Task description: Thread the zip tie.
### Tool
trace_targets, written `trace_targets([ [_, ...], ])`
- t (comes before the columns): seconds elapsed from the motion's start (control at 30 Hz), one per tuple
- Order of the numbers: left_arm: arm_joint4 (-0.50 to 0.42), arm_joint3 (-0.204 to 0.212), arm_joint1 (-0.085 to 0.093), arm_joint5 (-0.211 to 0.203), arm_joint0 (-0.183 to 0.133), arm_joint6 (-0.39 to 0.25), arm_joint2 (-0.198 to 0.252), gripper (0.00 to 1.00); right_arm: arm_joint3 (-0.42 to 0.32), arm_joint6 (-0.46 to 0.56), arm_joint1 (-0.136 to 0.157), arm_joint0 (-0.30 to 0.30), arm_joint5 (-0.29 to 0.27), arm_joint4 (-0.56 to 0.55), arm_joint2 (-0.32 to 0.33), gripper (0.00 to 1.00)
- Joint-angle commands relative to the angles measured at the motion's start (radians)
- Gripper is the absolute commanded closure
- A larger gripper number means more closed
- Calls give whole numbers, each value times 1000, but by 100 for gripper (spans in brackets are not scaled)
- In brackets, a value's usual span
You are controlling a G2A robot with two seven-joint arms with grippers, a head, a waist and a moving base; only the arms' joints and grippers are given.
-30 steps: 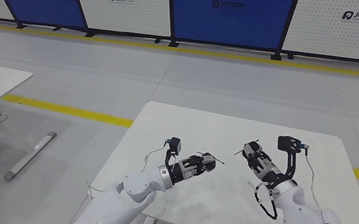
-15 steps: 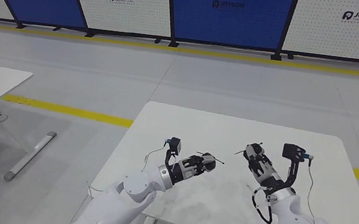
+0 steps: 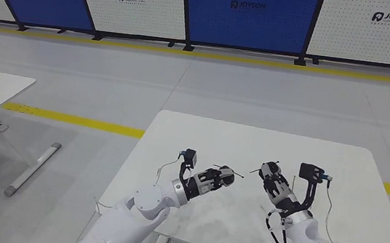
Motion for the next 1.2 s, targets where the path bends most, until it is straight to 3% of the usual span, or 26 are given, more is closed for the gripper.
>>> trace_targets([
  [0.0,0,0,0,0,0,0,0,100,0,0,0,0,0,0,0,100],
  [0.17,48,-8,-4,-44,-1,82,3,100,0,0,0,0,0,0,0,100],
  [0.27,123,0,-8,-60,-9,157,17,100,0,0,0,0,0,0,0,100],
  [1.17,123,0,-8,-60,-9,157,17,100,33,-48,-21,23,18,-74,-53,100],
])
